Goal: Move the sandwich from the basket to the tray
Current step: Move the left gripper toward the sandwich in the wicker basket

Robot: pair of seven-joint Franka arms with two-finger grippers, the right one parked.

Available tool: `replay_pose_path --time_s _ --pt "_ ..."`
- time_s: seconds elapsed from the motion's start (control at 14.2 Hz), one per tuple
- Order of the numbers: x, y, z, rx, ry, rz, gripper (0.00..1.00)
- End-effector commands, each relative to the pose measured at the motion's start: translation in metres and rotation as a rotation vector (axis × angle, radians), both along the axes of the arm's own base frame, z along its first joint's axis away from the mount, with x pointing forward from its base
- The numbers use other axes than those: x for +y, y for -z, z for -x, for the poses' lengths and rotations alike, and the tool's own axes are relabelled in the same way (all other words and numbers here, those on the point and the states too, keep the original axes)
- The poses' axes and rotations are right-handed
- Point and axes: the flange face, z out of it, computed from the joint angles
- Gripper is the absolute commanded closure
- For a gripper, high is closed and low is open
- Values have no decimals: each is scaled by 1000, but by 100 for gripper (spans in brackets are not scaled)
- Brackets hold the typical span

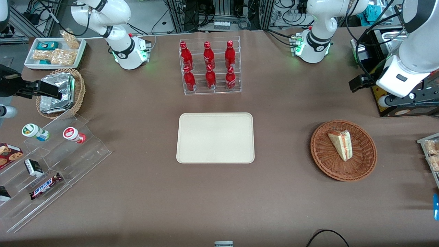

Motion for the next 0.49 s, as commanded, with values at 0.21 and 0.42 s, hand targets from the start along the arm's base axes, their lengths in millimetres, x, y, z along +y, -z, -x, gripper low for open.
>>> replay_pose_path --time_s 0.21,0.42 --pt "1 -3 -4 -20 29 9 0" --pt "4 17 -11 25 22 -1 0"
